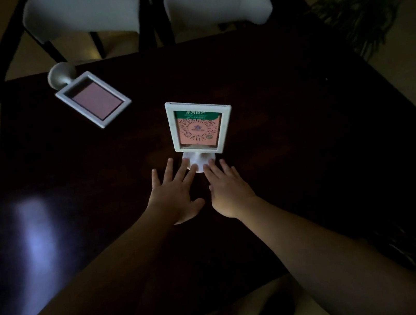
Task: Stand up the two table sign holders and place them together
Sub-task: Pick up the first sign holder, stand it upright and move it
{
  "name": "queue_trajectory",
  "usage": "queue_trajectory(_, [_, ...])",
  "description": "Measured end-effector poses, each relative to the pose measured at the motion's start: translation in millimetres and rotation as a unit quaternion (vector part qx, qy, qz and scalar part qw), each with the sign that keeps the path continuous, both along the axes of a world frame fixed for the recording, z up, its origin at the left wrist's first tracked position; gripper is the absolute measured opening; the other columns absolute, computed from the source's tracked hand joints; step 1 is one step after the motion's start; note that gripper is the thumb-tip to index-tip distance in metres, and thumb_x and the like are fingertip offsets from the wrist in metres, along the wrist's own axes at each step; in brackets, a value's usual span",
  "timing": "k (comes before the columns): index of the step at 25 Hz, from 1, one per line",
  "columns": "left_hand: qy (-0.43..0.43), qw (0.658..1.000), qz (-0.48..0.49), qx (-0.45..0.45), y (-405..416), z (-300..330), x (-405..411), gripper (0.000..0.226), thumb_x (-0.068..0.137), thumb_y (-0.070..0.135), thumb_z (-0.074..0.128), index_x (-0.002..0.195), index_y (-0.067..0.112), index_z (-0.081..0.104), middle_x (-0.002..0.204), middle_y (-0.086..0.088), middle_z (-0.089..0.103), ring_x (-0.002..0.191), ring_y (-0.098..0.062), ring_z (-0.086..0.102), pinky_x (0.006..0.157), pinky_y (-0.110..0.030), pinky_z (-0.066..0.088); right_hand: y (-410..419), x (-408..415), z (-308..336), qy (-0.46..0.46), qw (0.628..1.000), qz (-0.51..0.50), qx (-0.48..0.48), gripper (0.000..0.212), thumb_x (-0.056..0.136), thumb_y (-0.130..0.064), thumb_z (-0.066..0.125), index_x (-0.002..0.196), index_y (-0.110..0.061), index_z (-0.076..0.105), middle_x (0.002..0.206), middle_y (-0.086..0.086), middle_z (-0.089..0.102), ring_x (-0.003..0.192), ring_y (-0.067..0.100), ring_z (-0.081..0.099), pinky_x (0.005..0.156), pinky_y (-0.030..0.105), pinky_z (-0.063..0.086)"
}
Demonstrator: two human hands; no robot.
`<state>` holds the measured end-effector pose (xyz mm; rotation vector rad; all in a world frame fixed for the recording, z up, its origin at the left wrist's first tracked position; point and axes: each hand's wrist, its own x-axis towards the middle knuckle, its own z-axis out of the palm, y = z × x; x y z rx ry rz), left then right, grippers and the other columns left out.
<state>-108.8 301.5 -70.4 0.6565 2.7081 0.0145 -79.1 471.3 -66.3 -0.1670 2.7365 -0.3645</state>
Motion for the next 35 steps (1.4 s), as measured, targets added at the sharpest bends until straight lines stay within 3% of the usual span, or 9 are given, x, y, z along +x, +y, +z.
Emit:
queue_trajectory(16, [-0.007,0.995,-0.084,-0.055,218.0,7.9,20.0,0.091,0.084,0.07,0.033,0.155,0.032,-0.011,0.164,0.003,-0.018,0.147,-0.031,-0.024,0.114,-0.067,-0.007,204.3,47.1,-2.0,-0.011,0.997,-0.079,-0.004,0.069,0.101,-0.026,0.04,0.158,-0.018,0.001,0.166,0.004,-0.006,0.15,0.031,-0.01,0.12,0.048,0.0])
queue_trajectory(35, [-0.016,0.985,-0.171,-0.011,366.8,-9.5,-41.9,0.092,0.081,0.07,0.03,0.155,0.031,-0.009,0.164,0.002,-0.018,0.146,-0.033,-0.023,0.11,-0.067,-0.01,331.4,17.4,-2.7,-0.018,0.981,-0.195,0.003,0.065,0.102,-0.02,0.036,0.158,-0.015,0.002,0.167,0.005,-0.005,0.151,0.031,-0.006,0.121,0.05,0.006])
